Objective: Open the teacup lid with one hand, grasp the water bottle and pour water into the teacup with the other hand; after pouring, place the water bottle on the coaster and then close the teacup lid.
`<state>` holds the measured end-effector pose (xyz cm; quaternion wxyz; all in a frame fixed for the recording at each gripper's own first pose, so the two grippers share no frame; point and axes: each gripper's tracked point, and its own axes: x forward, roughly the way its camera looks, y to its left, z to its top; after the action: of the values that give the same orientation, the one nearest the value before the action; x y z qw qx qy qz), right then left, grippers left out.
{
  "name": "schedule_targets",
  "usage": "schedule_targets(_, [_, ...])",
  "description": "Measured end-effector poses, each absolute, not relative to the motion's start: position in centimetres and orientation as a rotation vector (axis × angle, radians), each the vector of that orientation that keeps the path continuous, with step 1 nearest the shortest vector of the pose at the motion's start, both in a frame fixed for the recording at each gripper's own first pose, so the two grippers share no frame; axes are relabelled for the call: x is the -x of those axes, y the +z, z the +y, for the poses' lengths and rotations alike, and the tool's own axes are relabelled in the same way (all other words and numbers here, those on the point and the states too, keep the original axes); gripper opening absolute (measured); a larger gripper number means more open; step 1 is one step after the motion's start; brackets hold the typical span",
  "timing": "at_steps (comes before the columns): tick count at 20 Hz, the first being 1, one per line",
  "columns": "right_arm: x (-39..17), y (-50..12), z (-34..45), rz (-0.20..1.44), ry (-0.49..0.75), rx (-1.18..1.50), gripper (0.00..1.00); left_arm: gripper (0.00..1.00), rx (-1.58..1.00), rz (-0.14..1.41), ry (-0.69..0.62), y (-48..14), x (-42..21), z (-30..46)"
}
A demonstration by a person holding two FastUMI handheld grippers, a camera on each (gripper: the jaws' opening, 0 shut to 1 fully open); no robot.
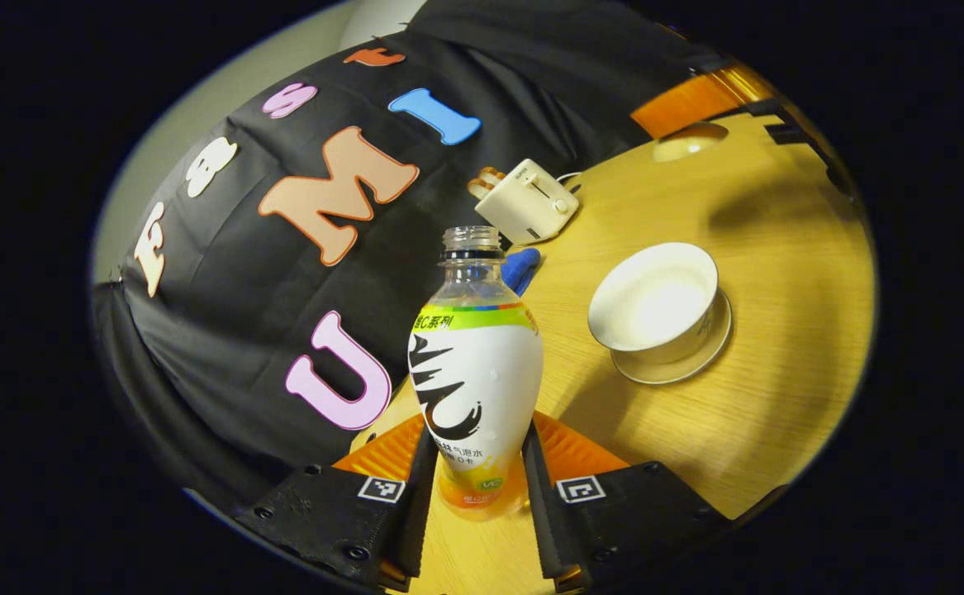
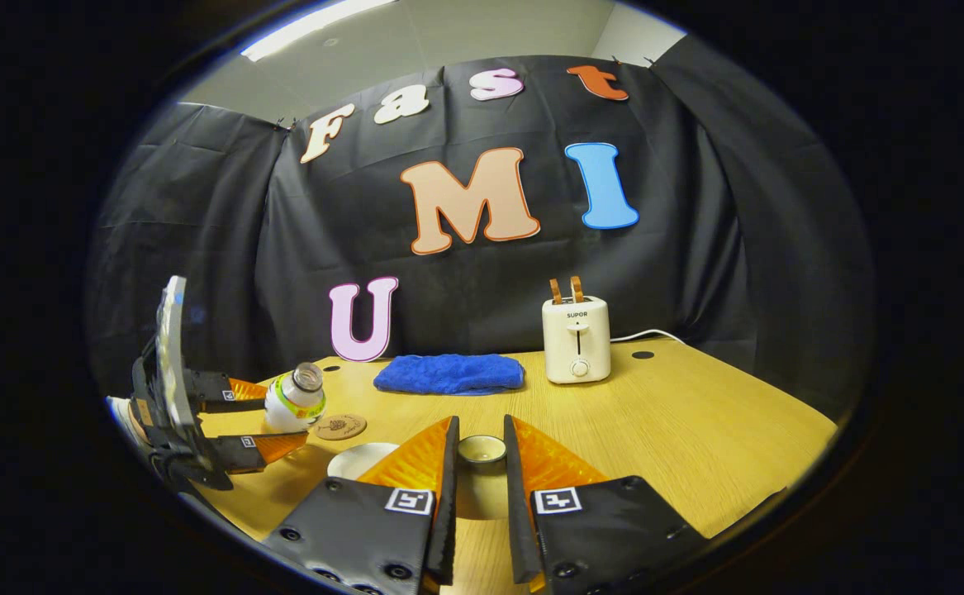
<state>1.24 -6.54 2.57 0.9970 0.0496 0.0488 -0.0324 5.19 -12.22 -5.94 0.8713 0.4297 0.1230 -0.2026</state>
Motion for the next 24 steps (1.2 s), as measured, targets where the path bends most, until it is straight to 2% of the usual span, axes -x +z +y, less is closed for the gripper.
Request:
schedule_targets(1, [-1.3,2.5,-6.6,0.102,-0.064,-0.097,0.32,0.52,-0.933,0.245,-0.428,-5.9,-5.4,-12.3])
schedule_targets(10, [-1.1,2.9,-6.9,0.092,-0.068,-0.101,0.30,0.52,-1.217,0.252,-0.458,-7.4,-5.5,-12.0])
schedule_targets(15, [-0.9,3.4,-6.8,0.082,-0.061,-0.101,0.32,0.52,-1.353,0.248,-0.480,-7.6,-5.3,-11.8])
schedule_targets(21, [-0.7,3.9,-6.6,0.073,-0.053,-0.103,0.28,0.52,-1.517,0.230,-0.490,-7.1,-5.3,-11.3])
schedule_targets(22, [-0.7,3.8,-6.6,0.073,-0.053,-0.101,0.32,0.52,-1.550,0.226,-0.486,-6.9,-5.3,-11.2])
schedule_targets(24, [-0.6,3.9,-6.5,0.074,-0.053,-0.098,0.28,0.52,-1.618,0.208,-0.489,-6.2,-5.4,-11.2])
